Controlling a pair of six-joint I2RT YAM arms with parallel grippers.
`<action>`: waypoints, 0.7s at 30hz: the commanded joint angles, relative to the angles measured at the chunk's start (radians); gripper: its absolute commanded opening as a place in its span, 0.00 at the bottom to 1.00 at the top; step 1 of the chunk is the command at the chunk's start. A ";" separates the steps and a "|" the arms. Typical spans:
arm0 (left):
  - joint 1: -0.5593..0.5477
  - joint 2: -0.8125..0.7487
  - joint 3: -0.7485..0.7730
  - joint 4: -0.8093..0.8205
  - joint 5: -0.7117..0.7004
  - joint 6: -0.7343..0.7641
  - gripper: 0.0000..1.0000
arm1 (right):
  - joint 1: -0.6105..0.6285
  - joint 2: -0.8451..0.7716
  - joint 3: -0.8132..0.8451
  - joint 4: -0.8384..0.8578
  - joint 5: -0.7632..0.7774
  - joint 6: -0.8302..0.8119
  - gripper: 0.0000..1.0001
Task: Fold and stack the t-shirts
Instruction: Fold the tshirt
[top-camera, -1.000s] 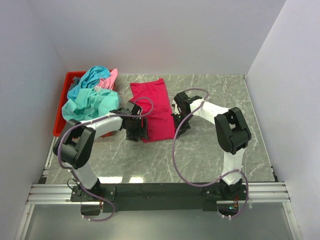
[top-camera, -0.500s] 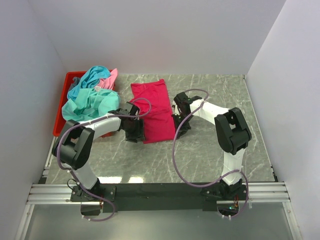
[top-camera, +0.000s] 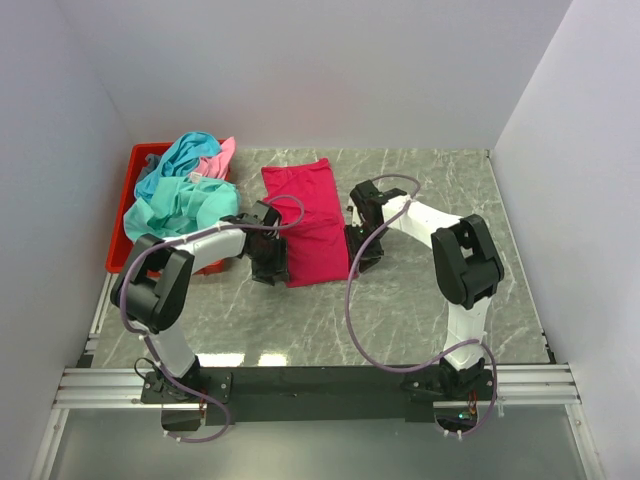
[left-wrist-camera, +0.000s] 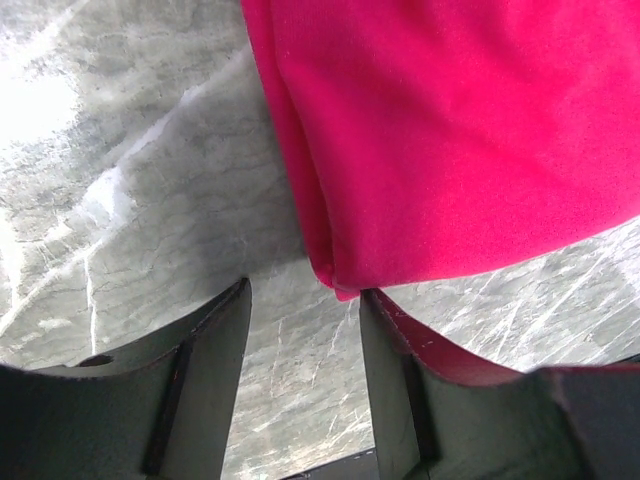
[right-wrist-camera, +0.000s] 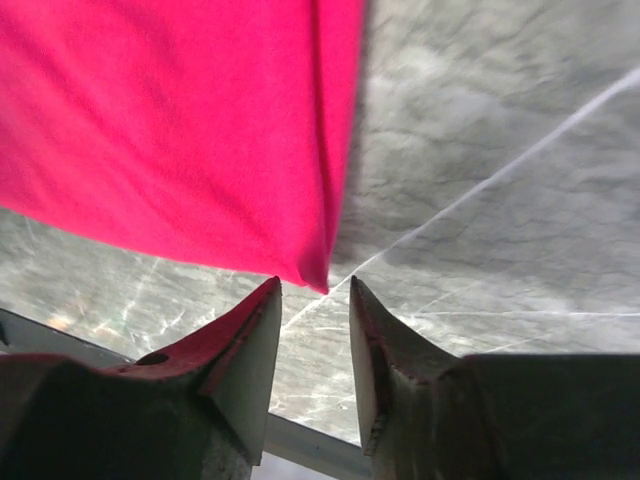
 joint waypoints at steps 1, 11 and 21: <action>-0.008 0.052 0.004 0.000 -0.041 0.014 0.54 | -0.033 -0.067 0.039 0.002 0.000 0.015 0.41; -0.030 0.053 -0.004 -0.010 -0.019 0.022 0.41 | -0.041 0.002 0.042 0.018 -0.067 -0.003 0.45; -0.045 0.041 -0.058 0.011 0.012 0.013 0.30 | -0.027 0.016 -0.022 0.042 -0.092 -0.009 0.45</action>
